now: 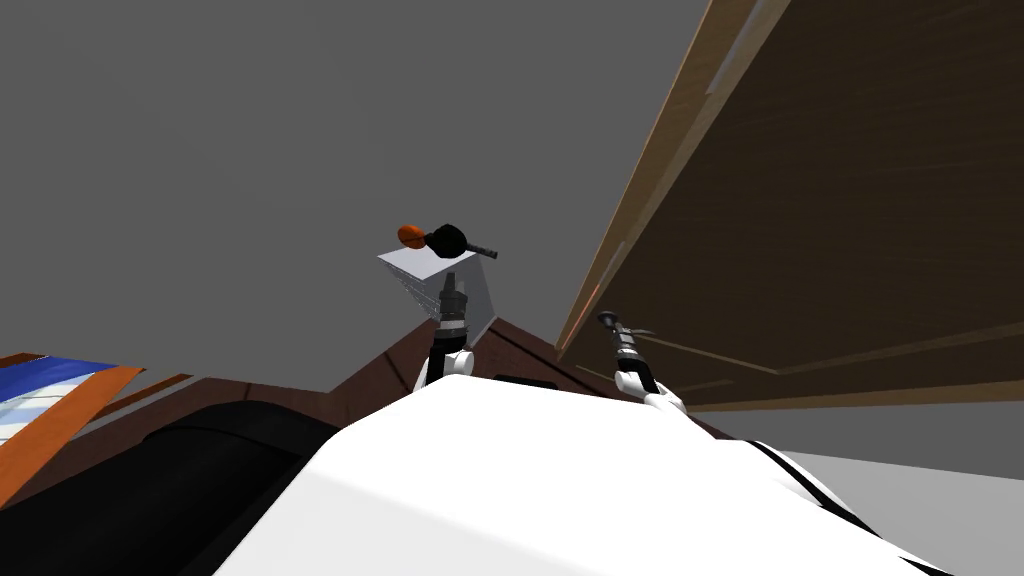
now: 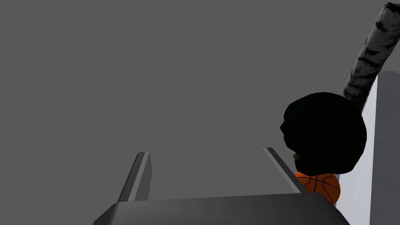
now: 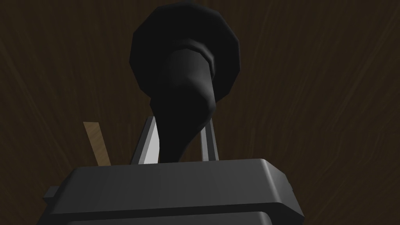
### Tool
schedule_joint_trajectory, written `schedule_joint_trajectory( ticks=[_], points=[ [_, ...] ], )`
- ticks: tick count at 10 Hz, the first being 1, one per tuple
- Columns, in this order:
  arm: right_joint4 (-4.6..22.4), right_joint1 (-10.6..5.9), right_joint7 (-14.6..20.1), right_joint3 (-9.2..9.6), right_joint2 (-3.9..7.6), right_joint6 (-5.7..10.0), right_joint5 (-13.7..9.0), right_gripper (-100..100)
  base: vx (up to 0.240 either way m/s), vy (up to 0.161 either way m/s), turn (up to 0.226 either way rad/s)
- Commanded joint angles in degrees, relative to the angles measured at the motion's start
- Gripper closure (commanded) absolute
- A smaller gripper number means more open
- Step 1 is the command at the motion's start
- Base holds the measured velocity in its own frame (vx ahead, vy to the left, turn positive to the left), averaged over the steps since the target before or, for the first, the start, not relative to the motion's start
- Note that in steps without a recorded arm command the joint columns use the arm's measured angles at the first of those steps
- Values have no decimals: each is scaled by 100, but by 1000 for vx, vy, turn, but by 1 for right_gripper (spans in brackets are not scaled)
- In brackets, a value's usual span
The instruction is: Pull the door open
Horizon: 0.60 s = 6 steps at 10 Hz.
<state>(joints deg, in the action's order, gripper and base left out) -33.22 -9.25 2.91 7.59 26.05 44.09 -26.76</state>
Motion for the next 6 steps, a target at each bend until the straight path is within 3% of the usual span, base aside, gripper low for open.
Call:
schedule_joint_trajectory(
  ticks=[1, 3, 6],
  points=[
    [-27, 5, 106, 95, 52, 44, 54, 100, -208, -47, 96],
    [35, -17, 139, 120, 51, 66, 65, 100, -171, -36, 52],
    [-51, 74, 341, 340, 158, 159, 147, 100, -189, -60, 96]
  ],
)
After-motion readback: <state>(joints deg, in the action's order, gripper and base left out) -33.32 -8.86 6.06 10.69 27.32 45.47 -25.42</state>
